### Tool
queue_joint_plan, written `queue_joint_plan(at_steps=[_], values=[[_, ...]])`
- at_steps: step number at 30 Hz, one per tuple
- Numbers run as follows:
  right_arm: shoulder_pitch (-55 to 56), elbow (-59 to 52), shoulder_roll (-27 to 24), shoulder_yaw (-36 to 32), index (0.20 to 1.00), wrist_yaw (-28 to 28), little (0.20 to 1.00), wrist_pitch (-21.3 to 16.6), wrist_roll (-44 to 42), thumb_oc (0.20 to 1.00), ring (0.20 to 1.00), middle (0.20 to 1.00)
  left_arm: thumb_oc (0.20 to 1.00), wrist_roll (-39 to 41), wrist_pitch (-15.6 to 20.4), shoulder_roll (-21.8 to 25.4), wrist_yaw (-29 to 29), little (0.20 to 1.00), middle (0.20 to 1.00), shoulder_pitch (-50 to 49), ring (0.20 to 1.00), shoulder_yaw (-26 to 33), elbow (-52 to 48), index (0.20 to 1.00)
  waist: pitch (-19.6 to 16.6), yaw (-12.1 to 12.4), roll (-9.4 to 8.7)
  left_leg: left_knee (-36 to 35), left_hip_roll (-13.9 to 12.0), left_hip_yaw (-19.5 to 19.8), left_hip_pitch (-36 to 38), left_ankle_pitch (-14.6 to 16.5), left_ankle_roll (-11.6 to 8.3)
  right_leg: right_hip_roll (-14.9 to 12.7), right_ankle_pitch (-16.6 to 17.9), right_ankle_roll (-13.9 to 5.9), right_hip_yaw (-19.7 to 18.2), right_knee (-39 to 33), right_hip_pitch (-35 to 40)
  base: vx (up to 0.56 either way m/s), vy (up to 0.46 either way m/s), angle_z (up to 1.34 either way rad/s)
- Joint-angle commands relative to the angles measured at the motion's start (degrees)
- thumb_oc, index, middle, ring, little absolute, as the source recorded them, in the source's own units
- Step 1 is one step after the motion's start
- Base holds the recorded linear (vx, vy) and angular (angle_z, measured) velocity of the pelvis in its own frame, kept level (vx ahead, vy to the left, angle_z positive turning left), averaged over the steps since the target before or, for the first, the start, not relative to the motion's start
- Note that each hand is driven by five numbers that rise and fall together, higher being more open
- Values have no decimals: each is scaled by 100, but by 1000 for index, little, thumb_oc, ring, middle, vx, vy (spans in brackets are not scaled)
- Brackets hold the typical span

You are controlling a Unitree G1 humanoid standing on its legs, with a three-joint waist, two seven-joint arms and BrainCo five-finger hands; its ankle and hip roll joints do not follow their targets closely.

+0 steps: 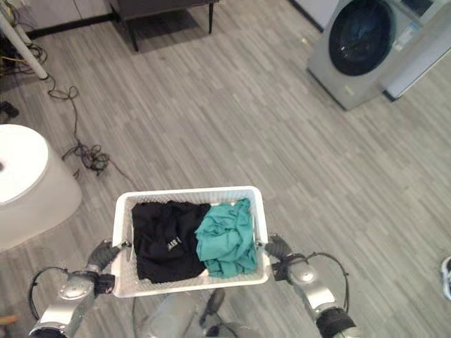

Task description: Grab the laundry basket,head to the washer,open it,put in the laundry and shut it.

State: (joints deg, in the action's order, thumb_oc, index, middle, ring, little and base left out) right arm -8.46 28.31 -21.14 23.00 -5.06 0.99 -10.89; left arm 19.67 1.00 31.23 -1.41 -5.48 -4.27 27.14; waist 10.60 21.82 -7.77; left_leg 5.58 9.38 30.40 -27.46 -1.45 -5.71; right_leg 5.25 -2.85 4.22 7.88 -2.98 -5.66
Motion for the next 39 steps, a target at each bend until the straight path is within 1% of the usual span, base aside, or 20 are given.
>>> queue_joint_plan(at_steps=[1,3,7,8,12,15,16,21,23,24,26,29,30,32,34,35,36,37,38,39], values=[[-25,-434,96,-136,200,-387,200,-620,-441,200,200,200,200,422,429,515,-8,200,200,-215,200,910,-76,200,-363,498,-229,-793,286,-139,419,-1132,483,-77,-126,-967,96,-26,856,189,236,-105],[122,-492,160,-207,200,-413,200,-610,-434,200,200,200,200,390,372,580,26,200,200,-308,200,1032,-55,200,-429,576,-373,-868,126,-142,777,-1179,556,-170,-112,-1081,102,400,816,233,247,-124],[256,-585,280,-196,200,-480,200,-577,-528,200,200,200,200,312,390,635,46,200,200,-399,200,1132,-37,200,-457,735,-467,-923,166,-94,978,-1171,621,-251,15,-1174,308,695,804,177,130,-65],[-2685,2134,1277,2745,200,-250,200,-656,386,200,200,200,200,1402,840,-1605,-651,200,200,-1096,200,766,240,200,433,1422,572,743,159,196,326,-239,447,-867,-692,-587,748,1303,-296,48,26,-29],[-2660,1979,1483,3086,200,-253,200,-613,623,200,200,200,200,1757,929,-1628,-817,200,200,-1180,200,932,596,200,291,1400,536,555,34,84,614,-170,483,-851,-823,-602,717,1175,18,129,-5,-63],[-2153,1737,1326,2807,200,-369,200,-580,200,200,200,200,200,1636,899,-1474,-708,200,200,-1172,200,714,339,200,-63,1125,479,379,36,-63,1006,-79,541,-949,-811,-712,717,905,477,218,22,12],[-2151,1736,1330,2809,200,-369,200,-579,200,200,200,200,200,1636,899,-1472,-708,200,200,-1175,200,717,338,200,-48,1131,476,392,38,-74,1024,-52,541,-953,-834,-706,707,915,493,261,41,15],[-1277,1542,749,2034,200,-489,200,-512,-282,200,200,200,200,1384,775,-1282,-469,200,200,-965,200,412,409,200,-460,556,473,194,26,-364,1445,78,661,-1135,-684,-880,470,762,761,153,37,-14],[-1033,1628,592,1739,200,-468,200,-489,-236,200,200,200,200,1254,725,-1260,-420,200,200,-907,200,363,545,200,-622,333,523,120,19,-480,1667,159,717,-1227,-632,-934,337,757,830,201,21,-73],[-837,1725,518,1496,200,-404,200,-473,-155,200,200,200,200,1160,691,-1251,-343,200,200,-787,200,251,725,200,-733,100,593,0,0,-598,1851,177,776,-1298,-536,-978,191,745,873,166,9,-91],[-759,1684,460,1415,200,-394,200,-476,-130,200,200,200,200,1149,694,-1271,-335,200,200,-778,200,256,750,200,-797,33,618,-56,2,-635,1892,166,798,-1311,-482,-1003,151,730,858,118,8,-68],[-492,1559,263,991,200,-304,200,-499,-122,200,200,200,200,1065,687,-1278,-285,200,200,-663,200,187,747,200,-947,-253,718,-236,-51,-842,2092,212,866,-1368,-349,-1088,-61,714,825,131,16,-61],[-306,1464,175,584,200,-131,200,-524,-279,200,200,200,200,1032,671,-1240,-252,200,200,-507,200,60,682,200,-1017,-467,809,-388,-85,-1026,2259,242,909,-1406,-229,-1161,-240,634,827,110,18,-76],[-240,1444,171,506,200,-155,200,-548,-297,200,200,200,200,1037,679,-1269,-251,200,200,-510,200,96,665,200,-1070,-498,830,-435,-103,-1062,2286,236,930,-1414,-174,-1170,-315,579,813,84,18,-76],[-37,1302,25,134,200,1,200,-581,-313,200,200,200,200,983,663,-1275,-272,200,200,-367,200,-22,563,200,-1142,-731,898,-626,-147,-1264,2366,205,963,-1454,-36,-1254,-532,518,713,74,26,-81],[16,1251,-9,-24,200,64,200,-602,-306,200,200,200,200,889,662,-1328,-302,200,200,-299,200,-14,529,200,-1128,-861,931,-756,-216,-1479,2408,180,987,-1494,191,-1344,-614,517,526,30,14,-87],[16,1249,-10,-25,200,65,200,-601,-306,200,200,200,200,889,664,-1329,-302,200,200,-296,200,-15,533,200,-1127,-841,933,-763,-222,-1498,2412,180,988,-1490,192,-1344,-635,522,517,-21,-51,-77],[-99,1334,17,-74,200,117,200,-617,-254,200,200,200,200,911,666,-1331,-320,200,200,-268,200,17,402,200,-1047,-666,959,-822,-435,-1890,2551,219,914,-1474,170,-1321,278,774,321,-14,-46,-69],[-101,1334,16,-75,200,117,200,-617,-254,200,200,200,200,911,666,-1331,-320,200,200,-266,200,18,402,200,-1062,-661,955,-820,-436,-1895,2526,209,913,-1473,185,-1321,273,768,298,-50,-66,-127],[-140,1474,1,-105,200,132,200,-633,-274,200,200,200,200,921,651,-1303,-313,200,200,-179,200,-16,360,200,-1034,-687,959,-832,-476,-1979,2533,192,911,-1225,71,-1287,480,1002,244,-32,-63,-206]])
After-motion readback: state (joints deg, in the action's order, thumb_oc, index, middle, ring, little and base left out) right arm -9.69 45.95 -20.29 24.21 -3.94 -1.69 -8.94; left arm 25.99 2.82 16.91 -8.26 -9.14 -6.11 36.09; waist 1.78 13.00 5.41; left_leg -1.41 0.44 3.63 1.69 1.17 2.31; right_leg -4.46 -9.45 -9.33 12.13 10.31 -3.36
